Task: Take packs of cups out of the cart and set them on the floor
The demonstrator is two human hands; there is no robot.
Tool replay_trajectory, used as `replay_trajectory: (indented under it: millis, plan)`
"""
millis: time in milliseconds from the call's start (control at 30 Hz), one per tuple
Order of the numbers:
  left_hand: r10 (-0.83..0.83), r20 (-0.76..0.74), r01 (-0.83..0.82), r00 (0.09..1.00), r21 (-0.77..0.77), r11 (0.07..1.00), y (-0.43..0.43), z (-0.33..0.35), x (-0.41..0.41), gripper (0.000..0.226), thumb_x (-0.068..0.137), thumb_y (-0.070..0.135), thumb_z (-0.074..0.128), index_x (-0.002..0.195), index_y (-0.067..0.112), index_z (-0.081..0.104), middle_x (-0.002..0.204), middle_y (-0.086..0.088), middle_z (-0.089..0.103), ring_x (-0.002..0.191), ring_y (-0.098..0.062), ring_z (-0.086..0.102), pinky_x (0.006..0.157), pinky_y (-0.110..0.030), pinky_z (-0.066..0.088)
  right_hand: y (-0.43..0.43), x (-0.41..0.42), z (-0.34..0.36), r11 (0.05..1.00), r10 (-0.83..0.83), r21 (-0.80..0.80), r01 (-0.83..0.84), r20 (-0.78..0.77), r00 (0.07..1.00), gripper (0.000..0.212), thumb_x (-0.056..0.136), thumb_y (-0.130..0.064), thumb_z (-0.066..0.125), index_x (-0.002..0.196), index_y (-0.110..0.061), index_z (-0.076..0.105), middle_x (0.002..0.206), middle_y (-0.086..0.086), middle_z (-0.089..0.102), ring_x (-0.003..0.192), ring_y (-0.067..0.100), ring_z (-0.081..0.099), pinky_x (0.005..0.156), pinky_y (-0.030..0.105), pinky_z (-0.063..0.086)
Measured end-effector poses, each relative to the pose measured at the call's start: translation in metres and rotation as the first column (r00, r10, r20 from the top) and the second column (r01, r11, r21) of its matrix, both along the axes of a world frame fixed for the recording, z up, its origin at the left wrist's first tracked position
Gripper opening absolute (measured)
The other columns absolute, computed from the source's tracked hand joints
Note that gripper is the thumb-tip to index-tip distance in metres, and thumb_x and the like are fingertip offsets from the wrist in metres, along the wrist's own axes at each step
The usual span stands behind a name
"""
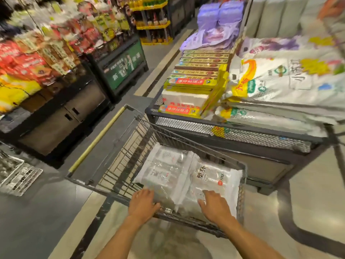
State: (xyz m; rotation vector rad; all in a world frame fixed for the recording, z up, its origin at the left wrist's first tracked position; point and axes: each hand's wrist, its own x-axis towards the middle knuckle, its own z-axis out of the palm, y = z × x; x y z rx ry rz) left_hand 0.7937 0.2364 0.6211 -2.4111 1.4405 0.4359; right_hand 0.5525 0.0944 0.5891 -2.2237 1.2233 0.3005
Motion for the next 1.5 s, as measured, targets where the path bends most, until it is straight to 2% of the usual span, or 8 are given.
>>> replay_trajectory:
  millis: [200,467,600,833,1000,1133,1333,1500]
  plan:
    - [-0.159,-0.054,0.166,0.986,0.152,0.974,-0.014,-0.04,0.03,0.056,0.095,0.063,0.039,0.139,0.031,0.051,0.148,0.003,0.049,0.139,-0.02,0.043,0.119,-0.043,0.025,0.03,0.007,-0.046,0.979,-0.15,0.143,0.148,0.003,0.989,0.049,0.103,-0.047,0.038,0.141,-0.018,0.049,0.135,0.01,0.058,0.12,0.031,0.057,0.099,0.038,0.047]
    - [-0.367,-0.154,0.396,0.918,0.263,0.88,-0.014,-0.094,0.084,0.069,0.094,0.076,0.023,0.146,0.037,0.045,0.149,0.001,0.052,0.137,-0.022,0.047,0.114,-0.046,0.03,0.064,0.044,-0.092,0.97,-0.181,0.152,0.189,-0.064,0.981,0.068,0.091,-0.075,0.035,0.132,-0.026,0.058,0.123,0.004,0.068,0.112,0.028,0.063,0.088,0.038,0.051]
    - [-0.444,-0.217,0.486,0.869,0.208,0.849,0.001,-0.112,0.104,0.065,0.089,0.081,0.02,0.113,0.036,0.06,0.108,0.006,0.07,0.103,-0.018,0.066,0.081,-0.037,0.044,0.076,0.056,-0.108,0.985,-0.134,0.099,0.144,-0.098,0.986,0.071,0.089,-0.078,0.031,0.127,-0.028,0.064,0.119,0.003,0.071,0.11,0.027,0.065,0.091,0.039,0.05]
    - [-0.532,-0.188,0.55,0.825,0.058,0.833,0.002,-0.127,0.113,0.058,0.091,0.077,0.021,0.099,0.036,0.061,0.089,0.01,0.07,0.082,-0.013,0.066,0.061,-0.031,0.043,0.083,0.054,-0.12,0.998,-0.016,-0.065,0.01,-0.097,0.995,0.062,0.096,-0.068,0.022,0.106,-0.021,0.062,0.099,0.004,0.07,0.093,0.026,0.067,0.084,0.039,0.05]
    - [-0.539,-0.154,0.548,0.828,0.023,0.836,0.005,-0.129,0.106,0.071,0.086,0.082,0.012,0.106,0.037,0.063,0.098,0.012,0.072,0.089,-0.011,0.067,0.066,-0.03,0.049,0.087,0.047,-0.123,0.995,0.008,-0.097,-0.014,-0.066,0.998,0.063,0.099,-0.063,0.023,0.124,-0.018,0.059,0.109,0.008,0.07,0.1,0.028,0.066,0.083,0.038,0.042]
    - [-0.544,-0.156,0.552,0.824,0.008,0.834,0.006,-0.125,0.094,0.091,0.074,0.088,-0.004,0.11,0.037,0.062,0.101,0.012,0.071,0.092,-0.011,0.067,0.061,-0.031,0.04,0.092,0.035,-0.124,0.997,-0.009,-0.079,0.004,-0.063,0.998,0.066,0.097,-0.066,0.021,0.116,-0.02,0.062,0.104,0.008,0.071,0.098,0.028,0.066,0.083,0.04,0.044]
    - [-0.578,-0.138,0.588,0.804,0.034,0.808,0.011,-0.125,0.064,0.064,0.089,0.081,0.016,0.113,0.04,0.058,0.104,0.012,0.072,0.094,-0.011,0.068,0.064,-0.031,0.045,0.101,0.004,-0.126,0.997,-0.047,-0.067,0.043,-0.057,0.997,0.071,0.094,-0.071,0.017,0.108,-0.02,0.066,0.1,0.008,0.071,0.095,0.028,0.066,0.093,0.045,0.046]
    - [-0.61,-0.134,0.619,0.781,0.038,0.784,0.015,-0.118,0.024,0.056,0.093,0.077,0.019,0.106,0.037,0.057,0.1,0.012,0.07,0.087,-0.01,0.066,0.059,-0.031,0.038,0.109,-0.034,-0.123,0.996,-0.074,-0.056,0.07,-0.059,0.996,0.074,0.094,-0.071,0.018,0.105,-0.019,0.068,0.11,0.008,0.069,0.097,0.026,0.064,0.093,0.045,0.044]
